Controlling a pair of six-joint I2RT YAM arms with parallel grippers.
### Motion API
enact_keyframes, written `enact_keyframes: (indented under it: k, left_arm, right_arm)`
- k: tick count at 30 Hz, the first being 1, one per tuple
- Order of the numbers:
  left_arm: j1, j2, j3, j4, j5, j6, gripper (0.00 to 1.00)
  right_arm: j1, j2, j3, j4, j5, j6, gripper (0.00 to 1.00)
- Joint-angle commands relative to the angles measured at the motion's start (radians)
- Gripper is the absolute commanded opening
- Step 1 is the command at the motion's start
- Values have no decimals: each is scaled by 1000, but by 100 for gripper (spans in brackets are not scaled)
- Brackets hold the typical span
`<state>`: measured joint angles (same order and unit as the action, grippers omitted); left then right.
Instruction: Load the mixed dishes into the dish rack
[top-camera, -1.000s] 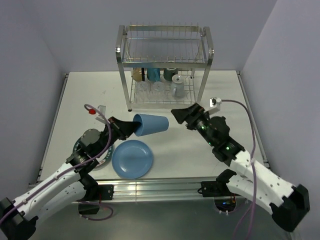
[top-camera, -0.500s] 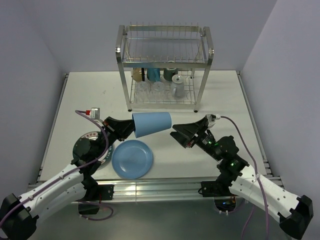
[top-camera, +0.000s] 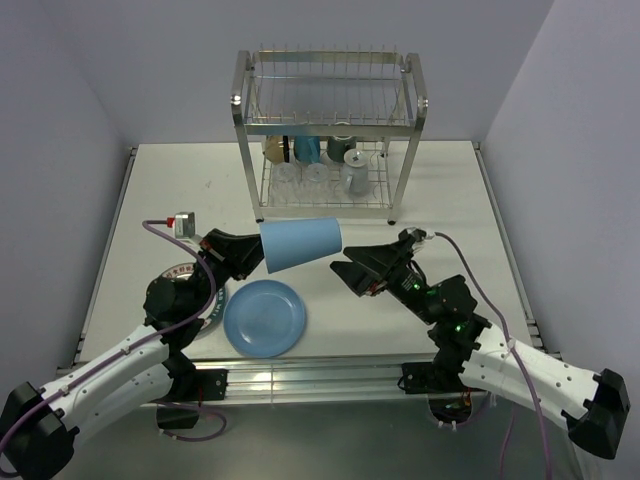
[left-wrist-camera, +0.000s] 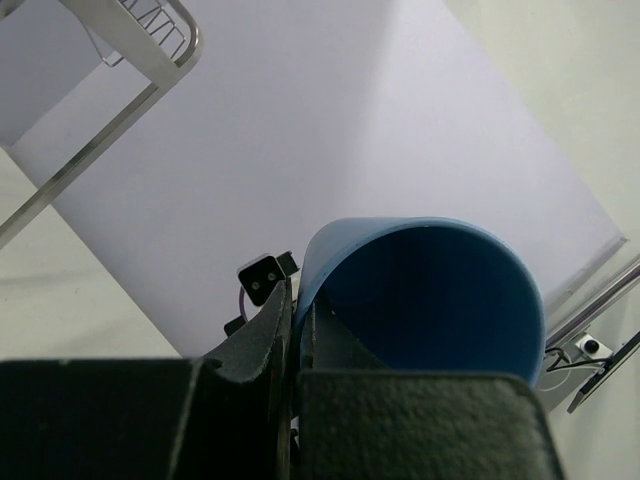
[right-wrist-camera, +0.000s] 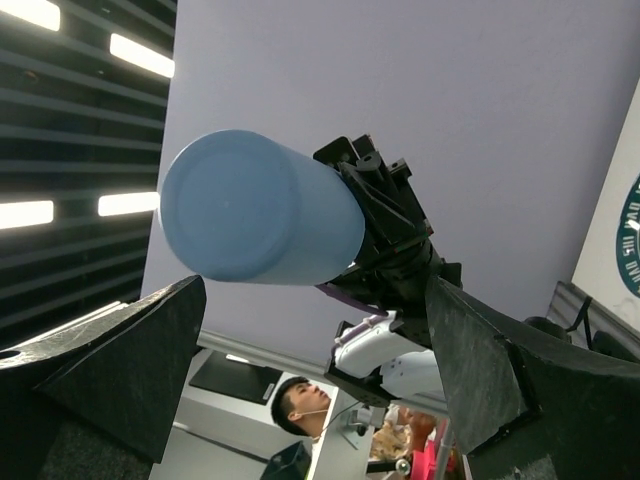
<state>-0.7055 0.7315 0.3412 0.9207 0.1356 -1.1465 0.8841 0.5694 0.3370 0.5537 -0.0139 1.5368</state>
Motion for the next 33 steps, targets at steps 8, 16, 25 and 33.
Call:
enact_keyframes:
  k: [8,16,25,33]
  left_arm:
    - [3,12,36,83,7,-1,0]
    - [-2,39,39,84,-16,10,0]
    - [-6,39,33,78,-13,28,0]
    - [-8,40,9,89,-10,33,0]
  right_arm:
    - [96,133,131,202,112,-61,98]
    - [162,242,226,259,170,-150,98]
    - [190,308,312,193,262,-242,98]
    - [197,337,369,104,335,-302,92]
